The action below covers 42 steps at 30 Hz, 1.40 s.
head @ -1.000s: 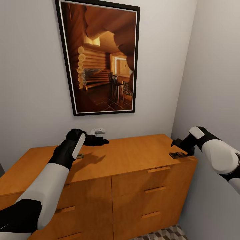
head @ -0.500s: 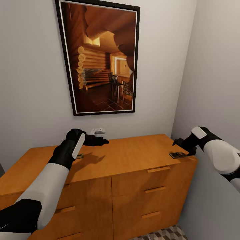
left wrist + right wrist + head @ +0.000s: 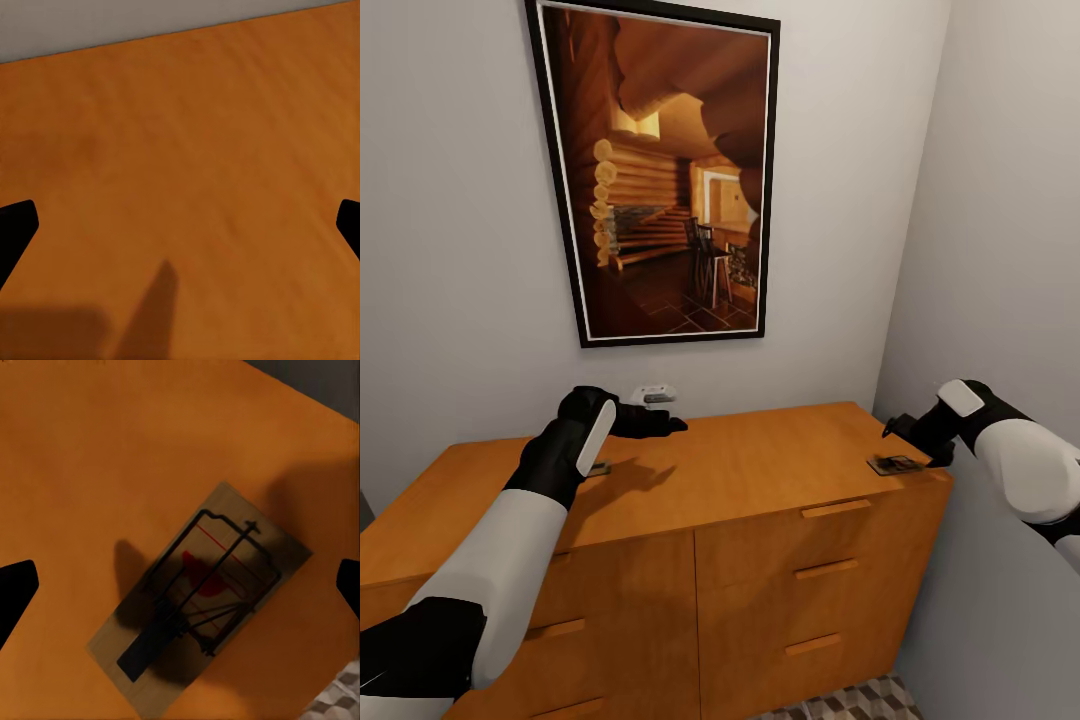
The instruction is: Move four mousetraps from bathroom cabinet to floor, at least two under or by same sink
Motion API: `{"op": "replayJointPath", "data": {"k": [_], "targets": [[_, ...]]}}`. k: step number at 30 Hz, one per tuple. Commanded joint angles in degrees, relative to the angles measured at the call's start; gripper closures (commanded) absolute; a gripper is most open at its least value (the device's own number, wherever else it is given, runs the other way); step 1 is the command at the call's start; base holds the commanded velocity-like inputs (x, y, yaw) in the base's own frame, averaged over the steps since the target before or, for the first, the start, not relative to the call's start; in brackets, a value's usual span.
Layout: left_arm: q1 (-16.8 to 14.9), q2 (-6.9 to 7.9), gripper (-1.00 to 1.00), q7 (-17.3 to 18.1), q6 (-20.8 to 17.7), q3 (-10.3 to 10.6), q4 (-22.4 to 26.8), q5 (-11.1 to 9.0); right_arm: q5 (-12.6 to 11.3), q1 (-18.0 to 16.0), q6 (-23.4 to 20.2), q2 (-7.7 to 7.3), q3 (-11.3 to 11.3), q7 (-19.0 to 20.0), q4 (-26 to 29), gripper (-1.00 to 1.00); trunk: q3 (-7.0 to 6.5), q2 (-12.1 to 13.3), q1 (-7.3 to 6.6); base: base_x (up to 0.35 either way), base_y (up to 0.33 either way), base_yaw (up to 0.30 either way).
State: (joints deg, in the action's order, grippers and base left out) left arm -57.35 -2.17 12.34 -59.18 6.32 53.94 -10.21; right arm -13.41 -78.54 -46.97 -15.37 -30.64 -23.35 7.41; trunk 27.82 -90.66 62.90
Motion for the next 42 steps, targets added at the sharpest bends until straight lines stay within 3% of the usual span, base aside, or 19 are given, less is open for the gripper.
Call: {"op": "replayJointPath", "data": {"k": [1, 27, 42], "targets": [[0.0, 0.00, -1.00, 0.0, -0.2, 0.0, 0.0, -0.2, -0.6, 0.0, 0.0, -0.06, 0.1, -0.5, 0.1, -1.00, 0.07, 0.0, 0.00, 0.000, 0.000, 0.000], [0.0, -0.01, -1.00, -0.2, -0.2, 0.0, 0.0, -0.1, -0.2, 0.0, 0.9, -0.10, 0.6, -1.3, 0.1, -1.00, 0.07, 0.0, 0.00, 0.000, 0.000, 0.000], [0.0, 0.01, -1.00, -2.1, -0.2, 0.0, 0.0, -0.1, 3.5, 0.0, 0.5, 0.09, 0.6, -1.3, 0.1, -1.00, 0.07, 0.0, 0.00, 0.000, 0.000, 0.000]]}}
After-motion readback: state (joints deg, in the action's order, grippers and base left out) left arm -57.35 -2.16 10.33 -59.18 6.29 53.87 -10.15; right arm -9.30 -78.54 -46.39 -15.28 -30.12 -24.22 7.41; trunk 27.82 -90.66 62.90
